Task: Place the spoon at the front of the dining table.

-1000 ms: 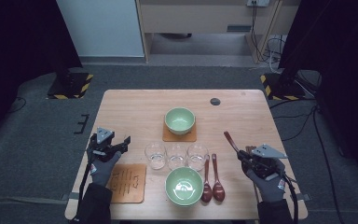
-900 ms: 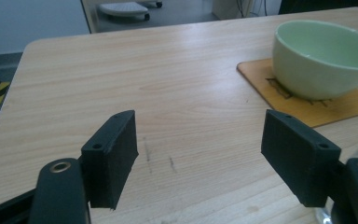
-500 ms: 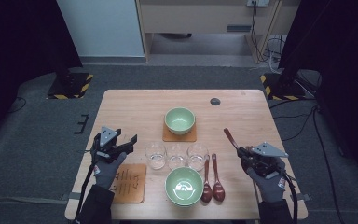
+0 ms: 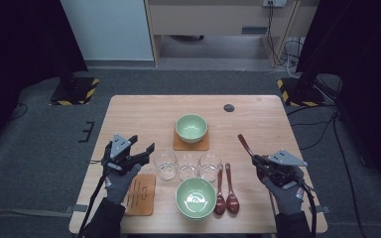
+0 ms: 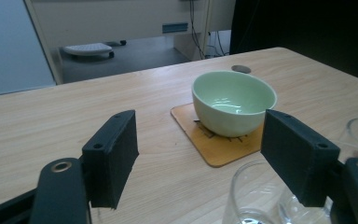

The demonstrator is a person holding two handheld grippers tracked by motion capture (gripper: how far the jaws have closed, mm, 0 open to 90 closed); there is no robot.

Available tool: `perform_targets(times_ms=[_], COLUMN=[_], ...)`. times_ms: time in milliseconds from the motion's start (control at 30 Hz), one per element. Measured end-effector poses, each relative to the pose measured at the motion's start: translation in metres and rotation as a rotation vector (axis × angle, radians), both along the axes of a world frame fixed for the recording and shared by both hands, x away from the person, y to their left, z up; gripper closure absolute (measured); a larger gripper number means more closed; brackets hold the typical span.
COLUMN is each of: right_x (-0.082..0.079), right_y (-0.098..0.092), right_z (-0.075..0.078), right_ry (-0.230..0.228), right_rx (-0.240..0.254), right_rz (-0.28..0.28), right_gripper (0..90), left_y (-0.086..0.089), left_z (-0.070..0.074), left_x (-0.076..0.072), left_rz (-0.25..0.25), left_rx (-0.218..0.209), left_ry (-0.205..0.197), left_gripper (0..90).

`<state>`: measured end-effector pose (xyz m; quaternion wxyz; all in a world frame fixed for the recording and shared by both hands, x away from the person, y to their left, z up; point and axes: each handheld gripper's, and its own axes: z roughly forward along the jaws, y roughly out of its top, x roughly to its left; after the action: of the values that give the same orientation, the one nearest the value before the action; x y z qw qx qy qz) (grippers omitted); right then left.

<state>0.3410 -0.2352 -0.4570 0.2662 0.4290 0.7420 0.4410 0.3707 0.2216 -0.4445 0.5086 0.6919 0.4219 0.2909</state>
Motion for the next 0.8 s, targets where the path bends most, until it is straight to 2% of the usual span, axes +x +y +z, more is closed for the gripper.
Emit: perform_targets(times_ms=[333, 500, 800], right_x=[-0.001, 0.0, 0.001], right_y=[0.0, 0.001, 0.003], right_z=[0.008, 0.01, 0.012], right_ry=[-0.027, -0.033, -0.043], right_rx=[0.009, 0.01, 0.012], right_rz=[0.0, 0.003, 0.008], right_gripper=[81.8, 81.8, 81.8], left_y=[-0.014, -0.021, -0.037], left_z=[0.004, 0.009, 0.016], left_x=[-0.001, 0.0, 0.002], left_rz=[-0.043, -0.065, -0.102], left_rx=[-0.02, -0.048, -0.07], left_ry=[-0.009, -0.021, -0.031], left_gripper=[26.7, 26.7, 26.7])
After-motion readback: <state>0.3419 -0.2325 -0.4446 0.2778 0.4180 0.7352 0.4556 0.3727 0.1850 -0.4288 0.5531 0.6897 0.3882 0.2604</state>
